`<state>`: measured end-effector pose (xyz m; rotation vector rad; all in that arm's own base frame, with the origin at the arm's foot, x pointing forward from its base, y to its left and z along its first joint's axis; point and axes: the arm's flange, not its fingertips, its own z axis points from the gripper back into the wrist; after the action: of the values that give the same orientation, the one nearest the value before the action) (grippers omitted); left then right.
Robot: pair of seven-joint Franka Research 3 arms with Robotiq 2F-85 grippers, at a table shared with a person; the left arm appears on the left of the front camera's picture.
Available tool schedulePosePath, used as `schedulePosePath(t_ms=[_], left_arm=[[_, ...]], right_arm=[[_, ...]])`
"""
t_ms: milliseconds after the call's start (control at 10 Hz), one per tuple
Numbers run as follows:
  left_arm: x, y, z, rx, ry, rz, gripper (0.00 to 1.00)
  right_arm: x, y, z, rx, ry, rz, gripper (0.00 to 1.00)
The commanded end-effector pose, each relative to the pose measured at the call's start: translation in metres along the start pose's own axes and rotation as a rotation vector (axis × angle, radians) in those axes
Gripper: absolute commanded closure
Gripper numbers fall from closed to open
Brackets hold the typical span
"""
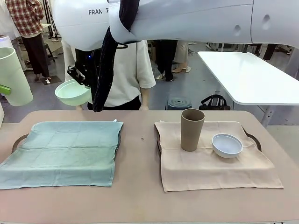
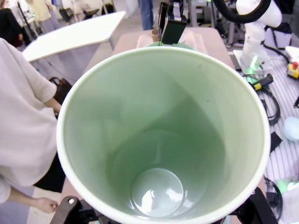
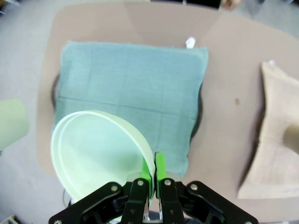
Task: Set up a tray with a mat and arrange the tableware.
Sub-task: Place the Picnic Bowl and Reusable plastic cup back onto the Handle tray in front of the human's position.
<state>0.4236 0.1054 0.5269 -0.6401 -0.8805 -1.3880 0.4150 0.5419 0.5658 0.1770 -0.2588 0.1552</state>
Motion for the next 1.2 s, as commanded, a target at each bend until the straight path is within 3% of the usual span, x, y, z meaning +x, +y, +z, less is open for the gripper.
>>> schedulePosePath(t_ms=[0, 300, 600, 800, 900, 1000, 1100], left_arm=[[-0.021, 0.003, -0.014, -0.019, -0.004, 0.010, 0.15], [-0.070, 0.008, -0.039, -0.025, -0.031, 0.033, 0.15], [-0.110, 0.011, -0.070, -0.040, -0.017, 0.039, 0.15], [-0.126, 0.013, -0.084, -0.058, -0.036, 0.061, 0.15], [-0.124, 0.012, -0.083, -0.056, -0.027, 0.100, 0.15], [-0.125, 0.010, -0.078, -0.074, -0.011, 0.078, 0.15], [-0.125, 0.010, -0.078, -0.074, -0.011, 0.078, 0.15]], right_arm=[[0.004, -0.012, -0.044, 0.099, 0.014, 0.002, 0.95], [0.001, -0.015, -0.114, 0.117, 0.028, 0.013, 0.95], [-0.004, -0.019, -0.154, 0.090, 0.045, 0.004, 0.95], [-0.007, -0.023, -0.167, 0.079, 0.077, -0.015, 0.95], [-0.007, -0.025, -0.162, -0.009, 0.117, -0.038, 0.95], [-0.002, -0.017, -0.167, 0.069, 0.076, -0.005, 0.95], [-0.002, -0.017, -0.167, 0.069, 0.076, -0.005, 0.95]])
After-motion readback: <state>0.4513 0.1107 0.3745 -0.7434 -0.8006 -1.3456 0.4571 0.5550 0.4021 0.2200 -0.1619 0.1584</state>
